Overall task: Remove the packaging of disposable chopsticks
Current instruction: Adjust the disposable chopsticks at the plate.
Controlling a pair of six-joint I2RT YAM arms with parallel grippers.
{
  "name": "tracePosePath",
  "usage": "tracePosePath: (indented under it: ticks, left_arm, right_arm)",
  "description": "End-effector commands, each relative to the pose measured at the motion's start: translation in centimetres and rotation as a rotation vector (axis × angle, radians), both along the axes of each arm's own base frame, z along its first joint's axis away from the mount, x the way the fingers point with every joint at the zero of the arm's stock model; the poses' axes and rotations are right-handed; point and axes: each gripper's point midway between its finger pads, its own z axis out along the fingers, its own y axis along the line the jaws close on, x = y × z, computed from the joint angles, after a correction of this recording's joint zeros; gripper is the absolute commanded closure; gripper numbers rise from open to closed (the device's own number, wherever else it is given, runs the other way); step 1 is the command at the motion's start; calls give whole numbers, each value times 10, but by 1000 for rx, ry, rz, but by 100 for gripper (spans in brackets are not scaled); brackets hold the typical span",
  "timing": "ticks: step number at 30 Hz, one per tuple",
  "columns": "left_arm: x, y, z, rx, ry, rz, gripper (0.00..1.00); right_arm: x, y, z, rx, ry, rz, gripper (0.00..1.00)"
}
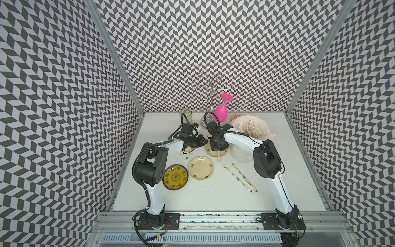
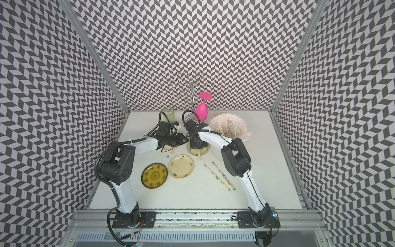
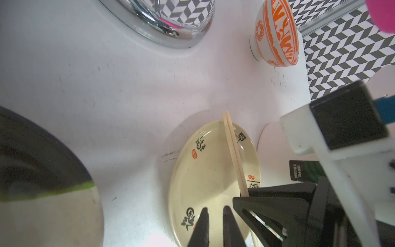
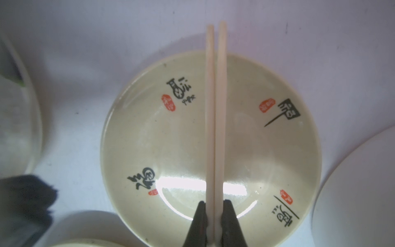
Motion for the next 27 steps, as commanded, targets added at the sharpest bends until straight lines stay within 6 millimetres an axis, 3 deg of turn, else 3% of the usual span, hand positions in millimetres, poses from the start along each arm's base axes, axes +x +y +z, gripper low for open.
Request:
tracePosePath:
  ticks: [1,18,21,27]
  left_arm:
    - [7,-2,4,-11,-18,-4,84]
    - [8,-1,2,-11,-13,-1,84]
    - [8,-1,1,-11,-12,0,84]
    - [8,0,2,-13,-12,1,84]
  right_arm:
    - [13,3,3,4,-31,-7,92]
    - [17,6,-15,3,-1,4,90]
    - [18,7,-15,8,-3,4,86]
    - [18,7,-11,8,-11,-1,70]
